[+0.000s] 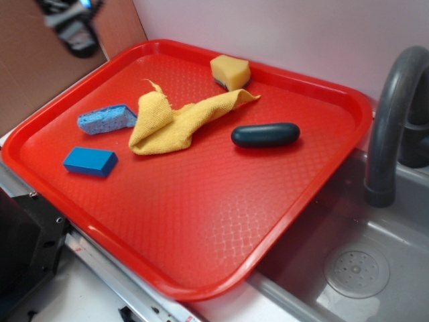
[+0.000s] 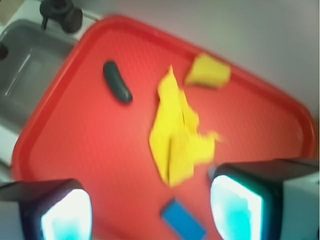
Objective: Grab the plastic pickle.
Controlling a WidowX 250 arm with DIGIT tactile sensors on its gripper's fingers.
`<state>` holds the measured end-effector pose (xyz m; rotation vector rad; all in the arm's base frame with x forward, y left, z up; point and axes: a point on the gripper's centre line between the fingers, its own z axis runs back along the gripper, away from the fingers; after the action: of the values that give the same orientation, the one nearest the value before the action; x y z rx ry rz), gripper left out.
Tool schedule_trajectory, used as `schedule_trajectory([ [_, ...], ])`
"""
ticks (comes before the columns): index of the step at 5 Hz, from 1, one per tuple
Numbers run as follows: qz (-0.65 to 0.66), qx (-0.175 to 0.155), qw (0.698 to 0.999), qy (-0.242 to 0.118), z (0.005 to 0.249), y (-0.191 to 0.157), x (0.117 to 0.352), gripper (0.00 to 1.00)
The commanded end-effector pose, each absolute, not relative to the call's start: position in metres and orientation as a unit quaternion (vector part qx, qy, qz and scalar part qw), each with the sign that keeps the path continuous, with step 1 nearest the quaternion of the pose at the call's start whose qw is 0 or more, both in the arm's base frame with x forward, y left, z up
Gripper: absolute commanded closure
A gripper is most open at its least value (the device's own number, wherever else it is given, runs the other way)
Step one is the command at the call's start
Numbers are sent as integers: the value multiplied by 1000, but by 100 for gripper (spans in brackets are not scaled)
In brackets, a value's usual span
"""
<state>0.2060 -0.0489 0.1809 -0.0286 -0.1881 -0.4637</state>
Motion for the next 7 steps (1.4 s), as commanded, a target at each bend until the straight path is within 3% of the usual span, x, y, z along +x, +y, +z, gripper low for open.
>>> schedule_trajectory([
  [1, -234, 26, 968, -89, 143, -92, 254, 0],
  [2, -241, 38, 967, -73, 122, -100, 267, 0],
  [4, -285, 30, 957, -35, 74, -114, 289, 0],
  [5, -308, 7, 951, -15, 55, -124, 289, 0],
  [6, -309, 22, 951, 16, 37, -128, 286, 0],
  [7, -286, 68, 955, 37, 36, -123, 285, 100],
])
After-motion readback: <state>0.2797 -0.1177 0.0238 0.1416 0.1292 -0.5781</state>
